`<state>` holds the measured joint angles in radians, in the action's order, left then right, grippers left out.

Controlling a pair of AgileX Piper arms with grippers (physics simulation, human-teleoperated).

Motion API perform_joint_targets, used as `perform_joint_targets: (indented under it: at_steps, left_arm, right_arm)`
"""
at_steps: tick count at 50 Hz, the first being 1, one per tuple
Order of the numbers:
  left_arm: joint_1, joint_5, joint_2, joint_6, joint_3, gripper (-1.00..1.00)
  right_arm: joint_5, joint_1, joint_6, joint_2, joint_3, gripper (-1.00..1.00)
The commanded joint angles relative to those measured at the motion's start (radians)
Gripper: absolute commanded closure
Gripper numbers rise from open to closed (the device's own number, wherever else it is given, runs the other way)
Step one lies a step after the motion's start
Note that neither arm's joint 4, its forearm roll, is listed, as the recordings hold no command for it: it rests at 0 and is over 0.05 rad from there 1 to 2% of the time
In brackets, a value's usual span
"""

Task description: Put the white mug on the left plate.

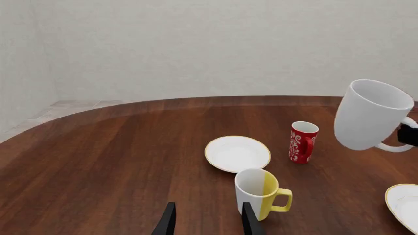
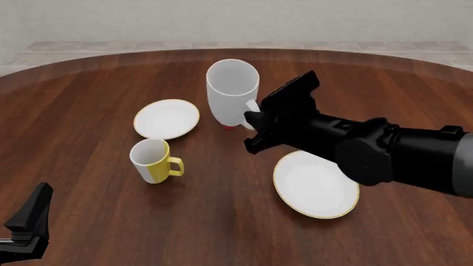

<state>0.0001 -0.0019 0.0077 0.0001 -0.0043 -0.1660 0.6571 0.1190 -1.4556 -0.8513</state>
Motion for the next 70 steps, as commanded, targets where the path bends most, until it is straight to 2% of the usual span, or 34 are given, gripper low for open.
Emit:
perform_joint_targets:
  at_steps: [1,16,30,70]
  left_arm:
    - [0.0,0.0,0.0,0.0,0.0,-1.0]
    - [0.0,0.0,0.0,0.0,0.0,-1.0]
    - [0.0,0.0,0.0,0.0,0.0,-1.0]
    - [0.0,0.0,0.0,0.0,0.0,-1.0]
  right_arm:
    - [0.035,-0.009,-0.014,-0.063,-0.112,1.0]
    - [0.095,0.003,-0.009,-0.164,-0.272,1.0]
    - [0.188,0.018,-0.005,-0.288,-0.495,1.0]
    - [0.292,-0.006,-0.026,-0.561,-0.862,1.0]
